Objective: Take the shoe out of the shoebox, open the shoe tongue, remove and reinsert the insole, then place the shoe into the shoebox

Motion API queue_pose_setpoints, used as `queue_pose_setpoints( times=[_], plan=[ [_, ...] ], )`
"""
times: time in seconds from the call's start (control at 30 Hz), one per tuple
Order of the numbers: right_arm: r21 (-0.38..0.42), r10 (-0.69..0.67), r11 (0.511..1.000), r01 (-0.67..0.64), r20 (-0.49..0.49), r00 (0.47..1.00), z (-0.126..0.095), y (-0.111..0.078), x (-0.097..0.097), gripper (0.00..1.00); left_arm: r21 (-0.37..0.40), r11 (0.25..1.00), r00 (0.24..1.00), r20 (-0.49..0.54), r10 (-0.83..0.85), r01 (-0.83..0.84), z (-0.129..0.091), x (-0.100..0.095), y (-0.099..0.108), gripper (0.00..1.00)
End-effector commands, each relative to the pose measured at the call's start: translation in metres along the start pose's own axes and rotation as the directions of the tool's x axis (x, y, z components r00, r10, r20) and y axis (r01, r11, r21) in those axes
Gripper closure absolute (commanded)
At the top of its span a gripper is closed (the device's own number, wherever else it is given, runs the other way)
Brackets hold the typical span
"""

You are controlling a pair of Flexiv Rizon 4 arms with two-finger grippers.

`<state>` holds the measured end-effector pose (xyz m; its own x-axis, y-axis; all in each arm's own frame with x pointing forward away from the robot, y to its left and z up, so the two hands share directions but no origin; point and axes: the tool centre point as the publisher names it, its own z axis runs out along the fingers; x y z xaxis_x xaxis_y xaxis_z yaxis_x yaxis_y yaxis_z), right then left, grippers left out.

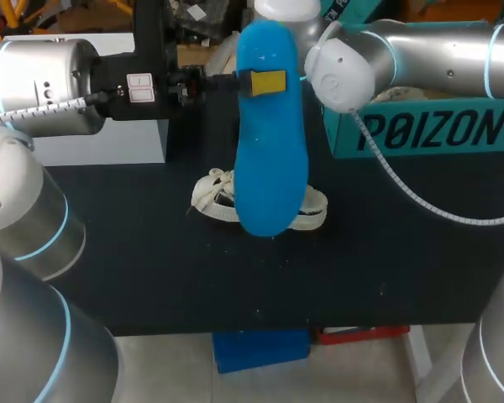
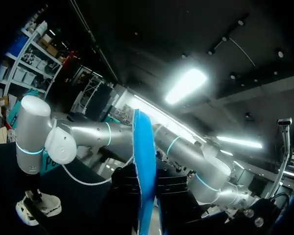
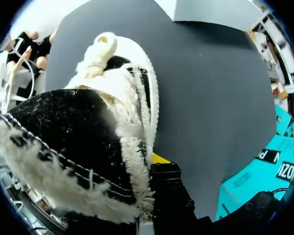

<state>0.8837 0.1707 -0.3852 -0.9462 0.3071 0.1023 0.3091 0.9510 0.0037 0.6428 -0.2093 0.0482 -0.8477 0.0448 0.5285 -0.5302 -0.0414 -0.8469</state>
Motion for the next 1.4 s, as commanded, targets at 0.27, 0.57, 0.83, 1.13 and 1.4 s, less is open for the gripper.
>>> queue_pose_setpoints(
  times=[0.27, 0.57, 0.83, 1.13, 1.4],
  plan=[
    [-0.017, 0.6, 0.8, -0.6, 0.06, 0.798, -0.049, -0.026, 0.017, 1.0, -0.002, 1.0, 1.0, 0.004, -0.001, 0.001, 0.0, 0.001, 0.0, 1.0],
    [-0.092, 0.845, 0.534, -0.84, 0.071, 0.53, -0.041, -0.031, 0.021, 1.0, -0.002, 1.0, 1.0, 0.004, -0.001, 0.001, 0.0, 0.001, 0.0, 1.0],
    [-0.127, 0.926, 0.377, -0.917, 0.083, 0.369, -0.028, -0.025, 0.019, 1.0, -0.002, 1.0, 1.0, 0.004, -0.001, 0.001, 0.0, 0.001, 0.0, 1.0],
    [-0.136, 0.947, 0.31, -0.941, 0.127, 0.294, -0.016, -0.024, 0.017, 1.0, -0.002, 1.0, 1.0, 0.004, -0.001, 0.001, 0.0, 0.001, 0.0, 1.0],
    [-0.138, 0.939, 0.315, -0.939, 0.187, 0.288, 0.004, -0.022, 0.011, 1.0, -0.002, 1.0, 1.0, 0.004, -0.001, 0.001, 0.0, 0.001, 0.0, 1.0]
  ],
)
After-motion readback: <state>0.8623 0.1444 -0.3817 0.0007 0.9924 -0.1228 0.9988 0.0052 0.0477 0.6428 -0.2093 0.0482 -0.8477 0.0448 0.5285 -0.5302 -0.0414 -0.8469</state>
